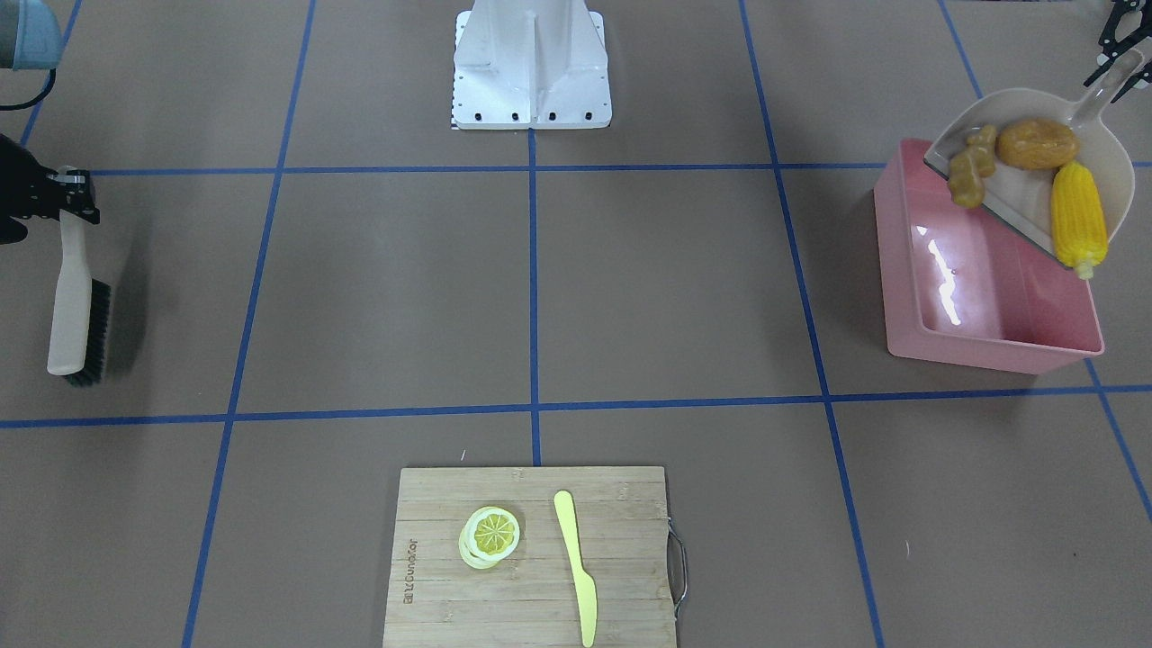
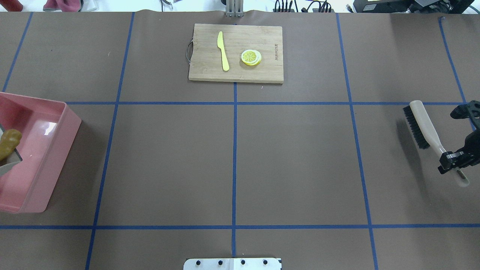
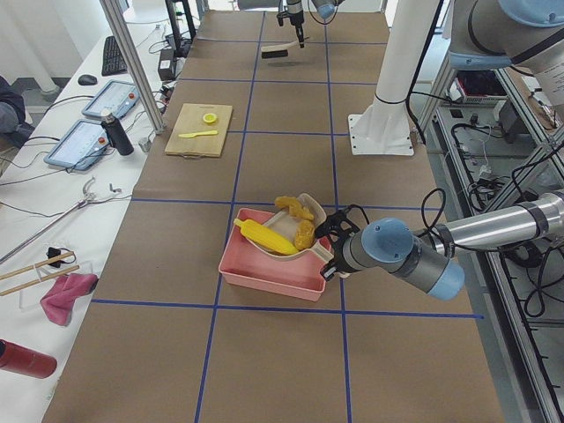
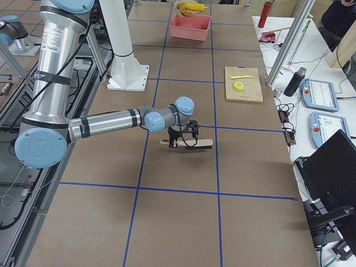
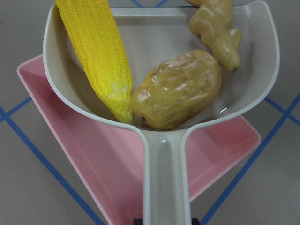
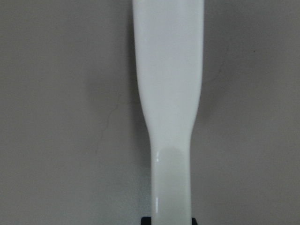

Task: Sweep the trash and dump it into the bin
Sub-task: 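Raise the dustpan over the pink bin with left gripper while right returns brush, then tilt the dustpan with the left gripper to dump the vegetables into the bin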

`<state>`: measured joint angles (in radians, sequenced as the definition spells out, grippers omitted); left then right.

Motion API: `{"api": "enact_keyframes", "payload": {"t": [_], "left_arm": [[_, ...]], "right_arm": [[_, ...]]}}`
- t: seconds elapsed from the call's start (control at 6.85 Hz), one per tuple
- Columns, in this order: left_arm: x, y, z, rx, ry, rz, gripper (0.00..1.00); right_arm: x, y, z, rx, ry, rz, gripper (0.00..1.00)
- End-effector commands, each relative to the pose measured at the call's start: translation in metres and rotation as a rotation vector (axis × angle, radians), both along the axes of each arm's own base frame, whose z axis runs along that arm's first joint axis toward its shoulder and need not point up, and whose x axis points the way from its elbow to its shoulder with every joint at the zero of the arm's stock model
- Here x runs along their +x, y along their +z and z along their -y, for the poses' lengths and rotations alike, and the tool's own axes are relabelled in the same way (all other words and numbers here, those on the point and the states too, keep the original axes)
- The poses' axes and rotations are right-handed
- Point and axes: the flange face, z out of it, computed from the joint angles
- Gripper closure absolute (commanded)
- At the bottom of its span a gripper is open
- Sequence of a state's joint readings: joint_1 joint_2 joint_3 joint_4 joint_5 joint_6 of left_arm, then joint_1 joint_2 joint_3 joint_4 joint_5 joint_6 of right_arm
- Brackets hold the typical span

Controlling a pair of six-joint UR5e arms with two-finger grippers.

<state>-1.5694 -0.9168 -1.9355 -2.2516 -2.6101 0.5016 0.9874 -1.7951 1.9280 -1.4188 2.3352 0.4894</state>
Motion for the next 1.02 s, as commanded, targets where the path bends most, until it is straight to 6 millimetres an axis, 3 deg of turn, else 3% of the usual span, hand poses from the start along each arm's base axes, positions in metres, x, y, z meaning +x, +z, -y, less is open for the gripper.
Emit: {"api": "enact_keyframes", "payload": {"t": [0.0,0.15,0.29,0.44,0.88], "left_arm": [[-0.017,-0.013,-0.001,-0.047,0.05,0.125,1.0],[-0.034,-0.019,-0.002,-0.071,0.04,0.136,1.0],[-0.046,-0.029,0.011,-0.071,0.059,0.213,1.0],[-0.053,-0.049,0.016,-0.091,0.068,0.313,1.0],[-0.057,-0.05,0.014,-0.107,0.132,0.386,1.0]], "right_arm": [[0.002,0.014,-0.008,-0.024,-0.007,-0.015,1.0],[0.0,0.018,-0.008,-0.028,-0.009,-0.023,1.0],[-0.006,0.023,-0.009,-0.032,-0.023,-0.031,1.0],[-0.008,0.023,-0.007,-0.022,-0.025,-0.039,1.0],[-0.015,0.025,-0.004,0.0,-0.039,-0.059,1.0]]}}
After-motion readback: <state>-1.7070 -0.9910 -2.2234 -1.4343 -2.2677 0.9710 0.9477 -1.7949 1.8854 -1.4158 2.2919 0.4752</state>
